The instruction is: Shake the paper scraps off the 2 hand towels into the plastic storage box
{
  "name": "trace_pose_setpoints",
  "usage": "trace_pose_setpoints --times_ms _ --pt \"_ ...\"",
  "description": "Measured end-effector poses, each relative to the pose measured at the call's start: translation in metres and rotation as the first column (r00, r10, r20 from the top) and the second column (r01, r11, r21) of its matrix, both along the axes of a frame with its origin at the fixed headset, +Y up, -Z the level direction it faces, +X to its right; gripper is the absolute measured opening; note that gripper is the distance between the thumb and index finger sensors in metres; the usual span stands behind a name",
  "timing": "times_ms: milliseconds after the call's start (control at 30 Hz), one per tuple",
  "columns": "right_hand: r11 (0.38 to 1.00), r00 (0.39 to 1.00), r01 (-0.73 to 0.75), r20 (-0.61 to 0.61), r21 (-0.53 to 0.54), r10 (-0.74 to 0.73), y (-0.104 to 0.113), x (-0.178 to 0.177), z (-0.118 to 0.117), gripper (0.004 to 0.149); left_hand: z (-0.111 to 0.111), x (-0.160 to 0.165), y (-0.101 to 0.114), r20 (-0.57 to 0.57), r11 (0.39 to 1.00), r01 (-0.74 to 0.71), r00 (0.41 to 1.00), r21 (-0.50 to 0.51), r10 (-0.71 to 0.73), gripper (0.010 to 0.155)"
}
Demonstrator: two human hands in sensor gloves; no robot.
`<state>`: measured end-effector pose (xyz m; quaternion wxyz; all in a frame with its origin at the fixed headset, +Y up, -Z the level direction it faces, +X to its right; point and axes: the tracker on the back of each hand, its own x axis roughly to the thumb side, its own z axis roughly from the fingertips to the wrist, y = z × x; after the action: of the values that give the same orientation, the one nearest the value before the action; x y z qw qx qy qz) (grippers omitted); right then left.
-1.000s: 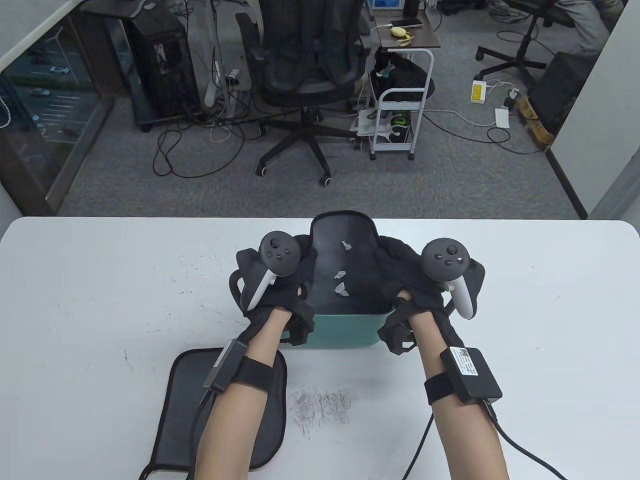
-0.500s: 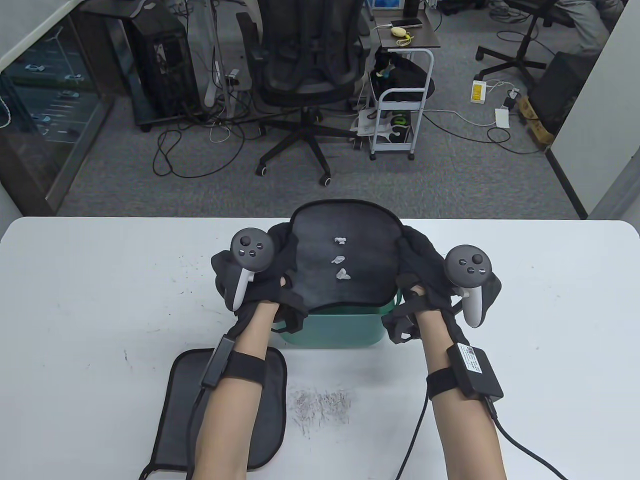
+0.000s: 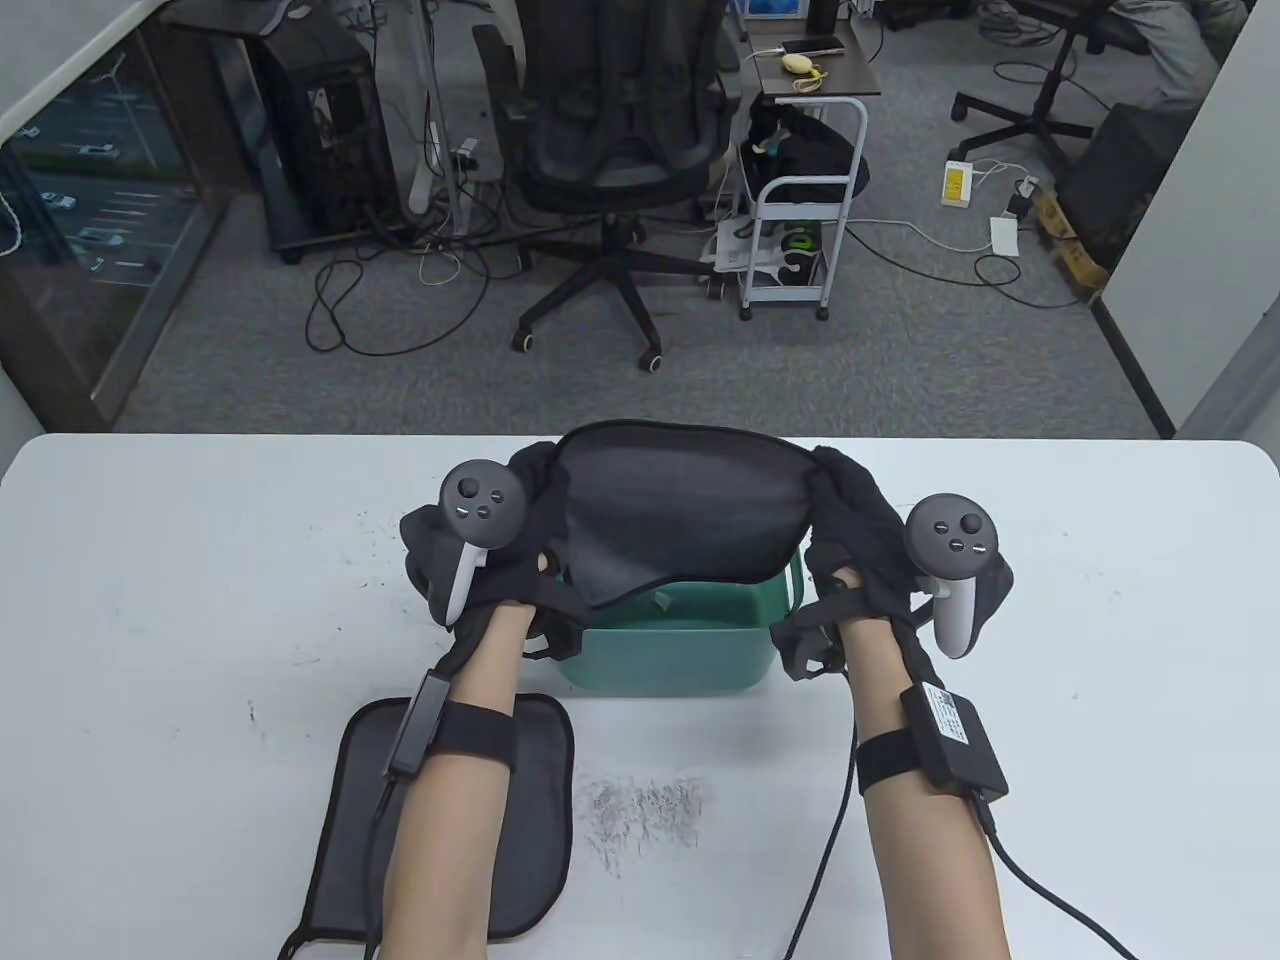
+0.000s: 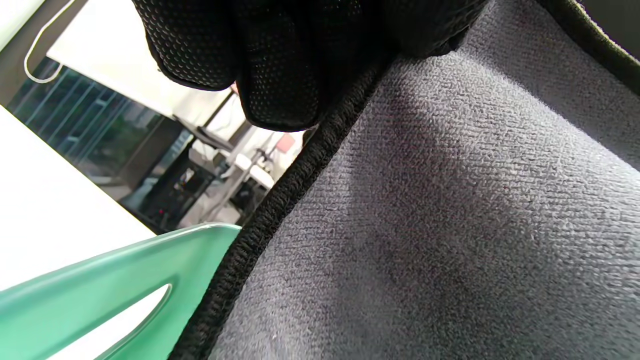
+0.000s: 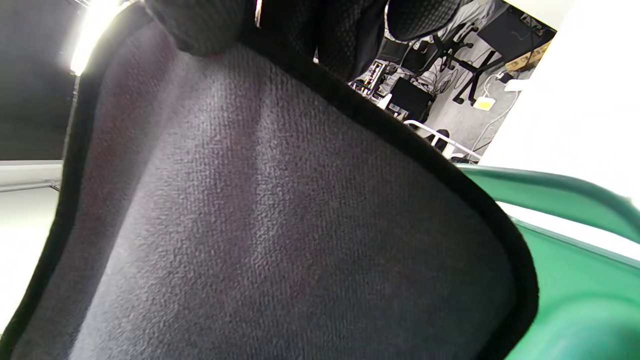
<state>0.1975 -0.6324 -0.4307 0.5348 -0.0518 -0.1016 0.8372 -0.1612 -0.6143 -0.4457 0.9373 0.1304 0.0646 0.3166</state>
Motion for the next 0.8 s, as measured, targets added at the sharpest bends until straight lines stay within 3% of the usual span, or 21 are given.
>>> trace_pose_setpoints --times_ms 400,800 --pt "0.999 1.000 0.025 -0.019 0.044 -0.025 0.017 0.011 0.016 0.039 0.016 0.004 0.017 0.043 0.998 -0.011 0.999 0.055 0.009 0.040" --pt "0.988 0.996 0.084 -0.038 0.130 -0.079 0.059 0.039 0.054 0.039 0.052 0.026 0.060 0.133 0.991 -0.031 0.991 0.131 0.013 0.040"
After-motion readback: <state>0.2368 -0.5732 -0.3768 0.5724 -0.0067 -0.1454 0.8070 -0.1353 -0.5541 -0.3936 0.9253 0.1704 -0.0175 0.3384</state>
